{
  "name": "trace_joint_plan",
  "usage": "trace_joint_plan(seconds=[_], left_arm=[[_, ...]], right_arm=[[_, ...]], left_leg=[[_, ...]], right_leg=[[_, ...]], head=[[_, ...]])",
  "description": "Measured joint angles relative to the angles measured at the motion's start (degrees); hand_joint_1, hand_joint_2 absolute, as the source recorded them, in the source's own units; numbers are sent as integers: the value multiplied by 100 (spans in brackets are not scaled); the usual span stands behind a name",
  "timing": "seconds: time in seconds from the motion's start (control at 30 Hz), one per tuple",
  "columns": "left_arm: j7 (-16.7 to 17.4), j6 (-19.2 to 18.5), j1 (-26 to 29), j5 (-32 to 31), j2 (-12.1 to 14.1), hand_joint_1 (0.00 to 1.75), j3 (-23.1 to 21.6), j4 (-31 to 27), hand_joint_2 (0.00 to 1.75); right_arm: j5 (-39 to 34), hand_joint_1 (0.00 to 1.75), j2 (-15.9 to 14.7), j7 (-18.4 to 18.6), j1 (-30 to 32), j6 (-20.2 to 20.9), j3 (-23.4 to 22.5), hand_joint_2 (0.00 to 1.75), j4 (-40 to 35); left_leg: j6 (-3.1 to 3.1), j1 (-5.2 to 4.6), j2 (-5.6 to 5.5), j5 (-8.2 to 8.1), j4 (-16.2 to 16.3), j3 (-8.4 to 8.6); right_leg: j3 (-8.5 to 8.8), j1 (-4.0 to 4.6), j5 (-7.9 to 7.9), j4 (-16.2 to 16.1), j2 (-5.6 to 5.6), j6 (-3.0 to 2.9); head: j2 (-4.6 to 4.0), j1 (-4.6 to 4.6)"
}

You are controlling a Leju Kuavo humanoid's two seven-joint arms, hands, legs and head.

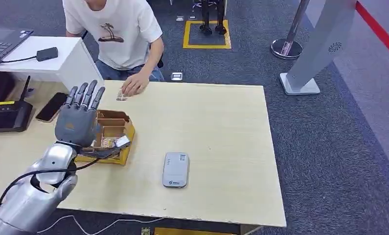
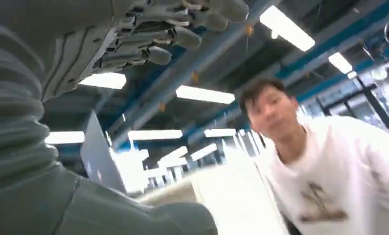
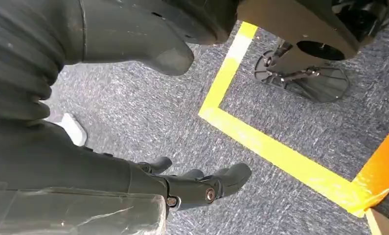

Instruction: Pass the card to the sensor for recognition and then transmit it.

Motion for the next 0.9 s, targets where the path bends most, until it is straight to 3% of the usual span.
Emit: trace_joint_plan(seconds=[0.2,0.33,0.4,0.6,0.67,0.77,0.83,0.9], left_arm=[[116,-81,361,-9,-212,0,81,-221,175],[571,145,788,-683,-304,0,120,-483,175],[737,356,921,-707,-391,0,243,-496,175],[531,431,805,-238,-649,0,843,-232,175],[483,14,632,-65,-708,0,927,-19,175],[205,-1315,-89,357,-697,0,940,733,175],[-217,-2029,-939,600,-630,0,859,1464,175],[-481,-2267,-1828,756,-529,0,687,2171,175]], right_arm=[[-57,0,-4,4,35,-59,-11,175,0],[-6,0,-9,4,70,-68,-15,175,0],[68,0,-9,17,64,-66,-15,175,0],[195,0,-9,151,-45,22,13,175,-9],[306,0,-9,188,-73,72,44,175,-11],[439,0,-11,282,-183,197,177,175,-20],[483,0,-17,334,-259,282,262,175,-50],[481,0,-30,358,-350,341,345,175,-63]], left_leg=[[1,0,3,-1,0,0],[-1,1,4,-3,0,0],[0,1,3,-3,0,-1],[1,1,2,0,0,1],[2,2,-4,5,0,0],[1,4,-8,20,1,-6],[-1,12,-10,38,2,-25],[-10,14,-8,55,2,-48]], right_leg=[[0,0,0,0,1,0],[-1,0,-3,0,2,2],[-1,0,-4,0,2,4],[0,1,0,0,1,1],[1,1,1,0,-7,1],[-7,3,13,1,-13,-4],[-22,9,30,3,-15,-3],[-45,11,51,5,-12,-14]], head=[[0,-2],[0,0],[0,0],[0,0],[0,0],[0,-2],[0,4],[0,7]])
